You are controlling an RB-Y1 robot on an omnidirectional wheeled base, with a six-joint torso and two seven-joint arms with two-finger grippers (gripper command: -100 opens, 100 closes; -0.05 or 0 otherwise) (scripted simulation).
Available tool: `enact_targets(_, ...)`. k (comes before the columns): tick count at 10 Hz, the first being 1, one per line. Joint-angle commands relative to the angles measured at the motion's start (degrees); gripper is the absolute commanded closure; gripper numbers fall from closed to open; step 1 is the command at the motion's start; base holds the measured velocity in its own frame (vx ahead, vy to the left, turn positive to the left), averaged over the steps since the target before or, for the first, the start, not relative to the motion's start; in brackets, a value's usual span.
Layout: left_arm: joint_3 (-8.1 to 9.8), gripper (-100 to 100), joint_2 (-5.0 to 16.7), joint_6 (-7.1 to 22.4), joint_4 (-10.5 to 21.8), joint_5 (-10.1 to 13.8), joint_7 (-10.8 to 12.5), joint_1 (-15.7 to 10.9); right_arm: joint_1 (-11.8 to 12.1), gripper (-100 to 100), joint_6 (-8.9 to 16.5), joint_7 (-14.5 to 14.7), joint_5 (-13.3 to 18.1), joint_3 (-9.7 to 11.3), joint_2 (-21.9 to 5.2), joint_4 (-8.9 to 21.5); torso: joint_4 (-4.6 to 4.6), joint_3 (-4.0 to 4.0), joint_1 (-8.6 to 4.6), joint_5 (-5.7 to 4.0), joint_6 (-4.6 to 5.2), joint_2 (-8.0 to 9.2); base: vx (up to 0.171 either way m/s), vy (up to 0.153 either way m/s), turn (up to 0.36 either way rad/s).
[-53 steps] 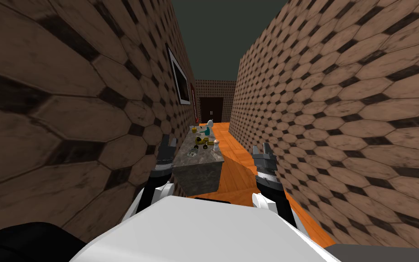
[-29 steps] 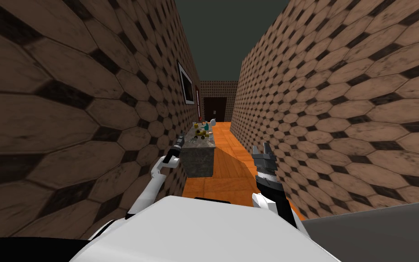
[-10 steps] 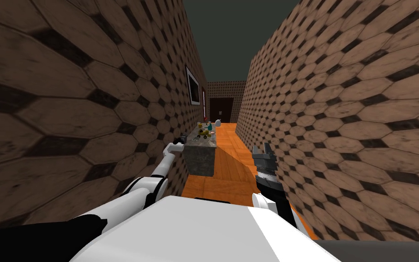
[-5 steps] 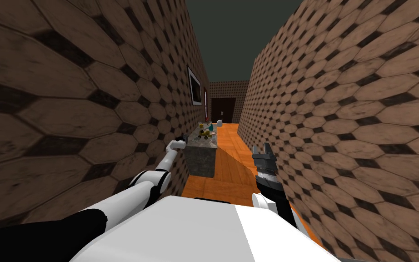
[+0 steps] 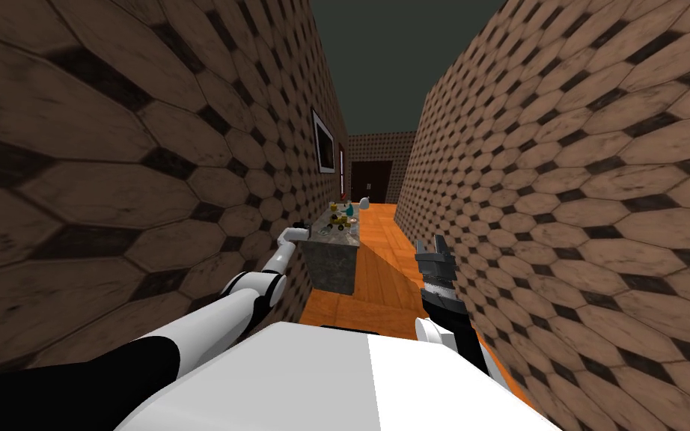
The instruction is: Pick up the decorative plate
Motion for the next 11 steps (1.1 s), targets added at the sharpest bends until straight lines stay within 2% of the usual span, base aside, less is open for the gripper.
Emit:
enact_targets(1,0.02,-100,-0.01,1.97,0.70,0.07,0.09,-0.56,0.00,0,0.00,0.00,0.00,0.00,0.00,0.00,0.00,0.00,0.00,0.00,0.00,0.00,0.030,-0.015,-0.014)
enact_targets(2,0.07,-100,-0.47,4.05,3.40,0.33,0.66,-3.01,-0.01,0,0.00,0.00,0.00,0.00,0.00,0.00,0.02,0.06,0.01,0.00,0.00,0.11,0.059,-0.019,0.109)
enact_targets(3,0.07,-100,-0.47,5.55,3.56,0.33,0.66,-3.01,0.00,0,0.00,0.00,0.00,0.00,0.00,0.00,0.03,0.04,0.00,-0.01,-0.02,0.06,0.067,-0.023,0.063)
enact_targets(4,0.10,-100,-1.02,7.15,5.76,0.57,1.20,-5.27,0.00,0,0.00,0.00,0.00,0.00,0.00,0.00,0.01,0.02,-0.01,-0.01,0.00,0.04,0.088,-0.022,0.108)
enact_targets(5,0.10,-100,-1.02,8.81,6.29,0.57,1.20,-5.34,0.01,0,0.00,0.00,0.00,0.00,0.00,0.00,0.01,-0.01,-0.02,-0.01,-0.01,-0.04,0.075,-0.023,0.056)
enact_targets(6,0.10,-100,-1.02,9.24,6.29,0.57,1.20,-5.34,0.00,0,0.00,0.00,0.00,0.00,0.00,0.00,-0.01,-0.01,-0.02,-0.01,0.00,-0.02,0.033,-0.016,-0.010)
enact_targets(7,0.11,-100,-1.64,11.36,8.88,0.79,1.72,-7.53,-0.01,0,0.00,0.00,0.00,0.00,0.00,0.00,0.02,0.05,0.01,0.00,0.00,0.10,0.058,-0.018,0.105)
enact_targets(8,0.11,-100,-1.64,12.72,8.88,0.79,1.72,-7.53,0.00,0,0.00,0.00,0.00,0.00,0.00,0.00,0.03,0.05,0.00,-0.01,-0.02,0.06,0.073,-0.029,0.067)
enact_targets(9,0.09,-100,-2.30,15.22,10.53,1.00,2.21,-9.58,0.00,0,0.00,0.00,0.00,0.00,0.00,0.00,0.01,0.02,-0.03,-0.01,0.00,0.02,0.109,-0.030,0.089)
enact_targets(10,0.09,-100,-2.30,16.07,11.31,1.00,2.21,-9.58,0.01,0,0.00,0.00,0.00,0.00,0.00,0.00,-0.01,-0.05,-0.04,-0.01,0.00,-0.10,0.097,-0.023,0.055)
enact_targets(11,0.05,-100,-2.98,18.11,13.38,1.19,2.66,-11.47,0.00,0,0.00,0.00,0.00,0.00,0.00,0.00,-0.03,-0.06,-0.01,-0.01,0.00,-0.09,0.112,-0.019,0.101)
